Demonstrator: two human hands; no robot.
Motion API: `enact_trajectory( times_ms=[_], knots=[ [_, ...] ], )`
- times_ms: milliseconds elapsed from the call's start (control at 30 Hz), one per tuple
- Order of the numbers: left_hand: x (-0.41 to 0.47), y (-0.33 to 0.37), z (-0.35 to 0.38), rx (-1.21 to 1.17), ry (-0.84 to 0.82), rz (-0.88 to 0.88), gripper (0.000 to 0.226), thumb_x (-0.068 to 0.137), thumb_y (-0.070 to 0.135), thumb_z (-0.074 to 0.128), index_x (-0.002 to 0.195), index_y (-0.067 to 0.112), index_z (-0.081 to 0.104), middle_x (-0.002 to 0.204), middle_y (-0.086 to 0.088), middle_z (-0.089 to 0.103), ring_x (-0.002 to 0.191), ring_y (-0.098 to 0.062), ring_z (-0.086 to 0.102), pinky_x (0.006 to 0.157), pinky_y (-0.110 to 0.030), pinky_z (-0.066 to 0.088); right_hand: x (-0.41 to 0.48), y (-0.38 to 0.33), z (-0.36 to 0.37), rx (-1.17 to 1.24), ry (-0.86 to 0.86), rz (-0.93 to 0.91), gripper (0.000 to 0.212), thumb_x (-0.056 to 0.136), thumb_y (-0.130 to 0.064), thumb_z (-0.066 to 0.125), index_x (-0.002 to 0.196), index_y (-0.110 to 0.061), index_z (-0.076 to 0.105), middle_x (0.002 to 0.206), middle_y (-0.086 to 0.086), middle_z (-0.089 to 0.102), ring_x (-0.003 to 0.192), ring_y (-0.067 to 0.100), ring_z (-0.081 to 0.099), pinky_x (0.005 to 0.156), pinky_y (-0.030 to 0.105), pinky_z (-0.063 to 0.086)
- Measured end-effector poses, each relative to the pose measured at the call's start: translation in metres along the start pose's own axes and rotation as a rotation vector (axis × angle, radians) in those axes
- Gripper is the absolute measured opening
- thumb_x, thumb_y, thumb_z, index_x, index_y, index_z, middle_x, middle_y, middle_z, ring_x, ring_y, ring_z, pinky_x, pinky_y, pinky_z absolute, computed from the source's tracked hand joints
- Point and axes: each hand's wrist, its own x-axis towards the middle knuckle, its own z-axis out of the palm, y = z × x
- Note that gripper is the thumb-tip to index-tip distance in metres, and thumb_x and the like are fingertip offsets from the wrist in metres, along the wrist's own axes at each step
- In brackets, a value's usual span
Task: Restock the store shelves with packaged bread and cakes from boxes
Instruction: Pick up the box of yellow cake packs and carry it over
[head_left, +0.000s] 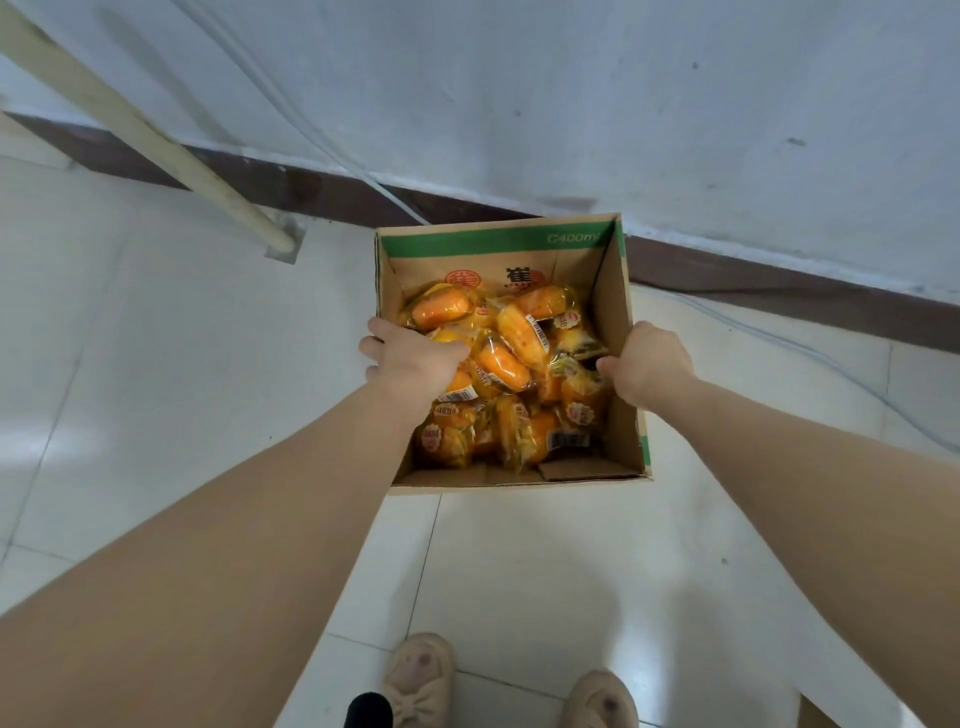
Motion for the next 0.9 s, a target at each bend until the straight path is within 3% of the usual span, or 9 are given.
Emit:
enact_trajectory(
  times_ms=[67, 167, 300, 400, 600, 733, 900],
  knots=[
    [0.002, 0.005, 0.002, -0.068, 0.015, -0.056, 0.104, 0.074, 0.041, 0.076, 0.148, 0.013, 0.007, 0.15, -0.009, 0.019, 0.134, -0.032, 0.032, 0.106, -0.042, 0.038, 0.004, 0.002, -0.002, -0.071, 0.007, -0.01, 0.03, 0.094, -0.013, 0.055, 0.12, 0.001, 0.051, 0.103, 0.015, 0.056, 0.081, 0.024, 0.049, 0.067, 0.027, 0.042],
    [0.0, 0.009, 0.002, -0.065, -0.001, -0.105, 0.107, 0.069, 0.054, 0.075, 0.147, 0.013, 0.013, 0.147, -0.008, 0.021, 0.132, -0.031, 0.034, 0.102, -0.041, 0.04, 0.0, 0.002, -0.002, -0.109, 0.011, -0.021, 0.023, 0.092, -0.001, 0.05, 0.115, 0.002, 0.053, 0.095, 0.013, 0.051, 0.079, 0.024, 0.049, 0.066, 0.027, 0.044],
    [-0.015, 0.006, -0.013, -0.077, 0.003, -0.128, 0.108, 0.067, 0.056, 0.076, 0.146, 0.013, 0.016, 0.145, -0.01, 0.023, 0.132, -0.031, 0.034, 0.101, -0.041, 0.041, -0.019, -0.003, -0.016, -0.058, 0.045, -0.039, 0.022, 0.092, -0.002, 0.05, 0.113, -0.001, 0.056, 0.097, 0.014, 0.056, 0.082, 0.026, 0.055, 0.071, 0.031, 0.051],
    [-0.037, 0.011, -0.042, -0.111, 0.028, -0.143, 0.109, 0.066, 0.056, 0.077, 0.145, 0.013, 0.016, 0.144, -0.01, 0.024, 0.131, -0.03, 0.034, 0.101, -0.041, 0.04, -0.044, -0.014, -0.043, -0.046, 0.06, -0.067, 0.019, 0.092, -0.007, 0.052, 0.11, -0.003, 0.058, 0.095, 0.013, 0.059, 0.079, 0.026, 0.057, 0.063, 0.03, 0.049],
    [-0.104, 0.041, -0.144, -0.106, 0.135, -0.107, 0.109, 0.061, 0.058, 0.078, 0.142, 0.011, 0.023, 0.14, -0.011, 0.026, 0.129, -0.032, 0.034, 0.102, -0.045, 0.04, -0.127, -0.048, -0.125, 0.035, 0.079, -0.174, 0.012, 0.094, -0.011, 0.05, 0.085, -0.007, 0.057, 0.081, 0.009, 0.054, 0.068, 0.024, 0.052, 0.046, 0.022, 0.03],
    [-0.165, 0.061, -0.232, -0.127, 0.202, -0.045, 0.095, 0.07, 0.052, 0.076, 0.14, 0.012, 0.025, 0.141, -0.014, 0.027, 0.13, -0.034, 0.032, 0.101, -0.045, 0.037, -0.196, -0.077, -0.189, 0.098, 0.104, -0.219, 0.03, 0.092, -0.011, 0.051, 0.062, -0.01, 0.045, 0.062, 0.003, 0.046, 0.055, 0.015, 0.045, 0.044, 0.019, 0.027],
    [-0.227, 0.075, -0.331, -0.359, 0.18, 0.002, 0.101, 0.062, 0.05, 0.081, 0.138, 0.021, 0.022, 0.143, -0.014, 0.033, 0.13, -0.038, 0.036, 0.104, -0.055, 0.039, -0.288, -0.119, -0.261, 0.123, 0.17, -0.298, 0.03, 0.088, -0.008, 0.051, 0.059, -0.011, 0.045, 0.059, 0.003, 0.045, 0.053, 0.013, 0.041, 0.042, 0.021, 0.025]
  ],
)
